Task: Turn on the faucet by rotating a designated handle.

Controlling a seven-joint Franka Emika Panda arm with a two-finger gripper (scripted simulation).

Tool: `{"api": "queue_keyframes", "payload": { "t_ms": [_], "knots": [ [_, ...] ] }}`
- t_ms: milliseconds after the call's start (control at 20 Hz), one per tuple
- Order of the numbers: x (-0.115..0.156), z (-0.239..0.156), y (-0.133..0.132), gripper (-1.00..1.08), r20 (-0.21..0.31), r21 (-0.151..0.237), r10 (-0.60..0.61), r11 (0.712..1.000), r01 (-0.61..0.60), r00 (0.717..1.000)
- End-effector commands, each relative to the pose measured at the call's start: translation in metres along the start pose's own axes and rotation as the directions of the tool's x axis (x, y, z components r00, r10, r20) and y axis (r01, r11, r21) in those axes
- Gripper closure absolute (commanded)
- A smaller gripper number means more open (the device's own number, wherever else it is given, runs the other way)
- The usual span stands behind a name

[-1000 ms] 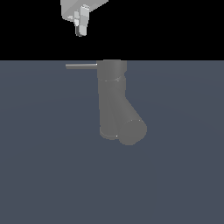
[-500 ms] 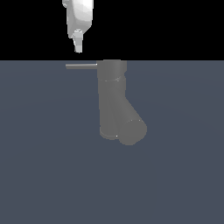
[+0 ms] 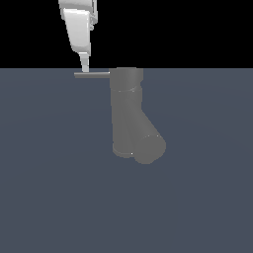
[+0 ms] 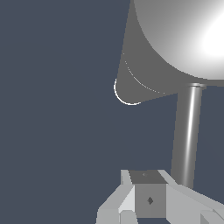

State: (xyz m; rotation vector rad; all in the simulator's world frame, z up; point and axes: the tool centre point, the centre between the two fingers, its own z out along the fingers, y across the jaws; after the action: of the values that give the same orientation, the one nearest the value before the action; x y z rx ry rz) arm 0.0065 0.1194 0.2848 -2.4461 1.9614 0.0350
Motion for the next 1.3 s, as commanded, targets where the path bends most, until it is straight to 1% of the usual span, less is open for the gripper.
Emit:
{"api": "queue_keyframes", "payload": {
  "t_ms": [0,300,650,1250],
  "knots": [
    [-0.002,0.005,-0.005,1.08,-0.008,0.004,0.032,0.999,-0.032,0.999],
    [-0.005,0.013,-0.012,1.08,-0.019,0.01,0.072,0.997,-0.072,0.997],
    [-0.006,0.014,-0.013,1.08,-0.02,0.011,0.076,0.997,-0.076,0.997],
    [-0.006,0.014,0.022,1.08,-0.02,0.011,0.076,0.997,-0.076,0.997]
  ]
}}
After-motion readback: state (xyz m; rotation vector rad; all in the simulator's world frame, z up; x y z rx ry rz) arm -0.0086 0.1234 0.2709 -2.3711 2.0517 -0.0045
